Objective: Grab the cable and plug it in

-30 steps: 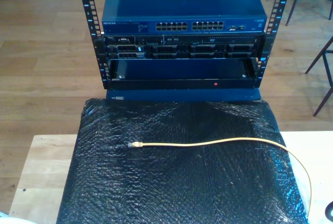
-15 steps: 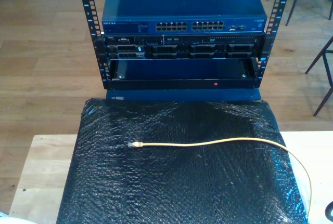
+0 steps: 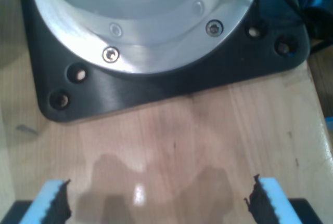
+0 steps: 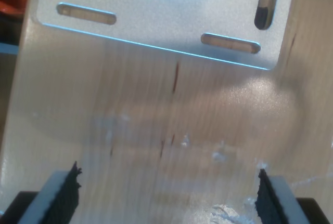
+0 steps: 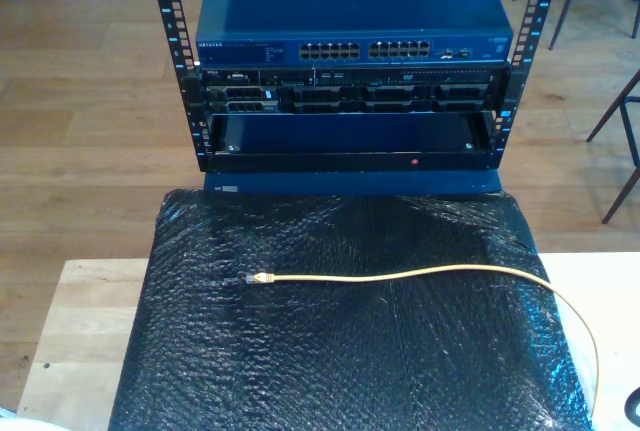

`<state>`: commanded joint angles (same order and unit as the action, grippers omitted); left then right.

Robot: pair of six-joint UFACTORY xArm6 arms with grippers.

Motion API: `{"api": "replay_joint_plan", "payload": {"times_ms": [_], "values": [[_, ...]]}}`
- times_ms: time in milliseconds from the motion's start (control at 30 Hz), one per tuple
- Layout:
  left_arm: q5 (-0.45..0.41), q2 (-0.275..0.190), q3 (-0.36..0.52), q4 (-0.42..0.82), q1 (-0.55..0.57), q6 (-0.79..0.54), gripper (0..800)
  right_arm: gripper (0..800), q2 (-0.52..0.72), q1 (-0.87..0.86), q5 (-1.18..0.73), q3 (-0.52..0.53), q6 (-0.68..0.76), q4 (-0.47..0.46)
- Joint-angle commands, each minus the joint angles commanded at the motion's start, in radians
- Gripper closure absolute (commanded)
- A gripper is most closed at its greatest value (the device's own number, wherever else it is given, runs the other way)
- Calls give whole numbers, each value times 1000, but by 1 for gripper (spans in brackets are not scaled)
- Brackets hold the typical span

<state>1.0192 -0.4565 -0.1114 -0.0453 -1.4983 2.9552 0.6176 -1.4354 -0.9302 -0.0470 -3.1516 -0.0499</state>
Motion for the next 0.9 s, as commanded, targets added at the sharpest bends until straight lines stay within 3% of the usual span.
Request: {"api": "replay_joint_plan", "payload": {"times_ms": [633, 900], "values": [[9, -5, -6, 6, 2, 2, 0, 1, 17, 2, -115, -72, 101, -3], [140, -43, -69, 20, 2, 0, 0, 0, 26, 2, -265, -180, 135, -2]]}}
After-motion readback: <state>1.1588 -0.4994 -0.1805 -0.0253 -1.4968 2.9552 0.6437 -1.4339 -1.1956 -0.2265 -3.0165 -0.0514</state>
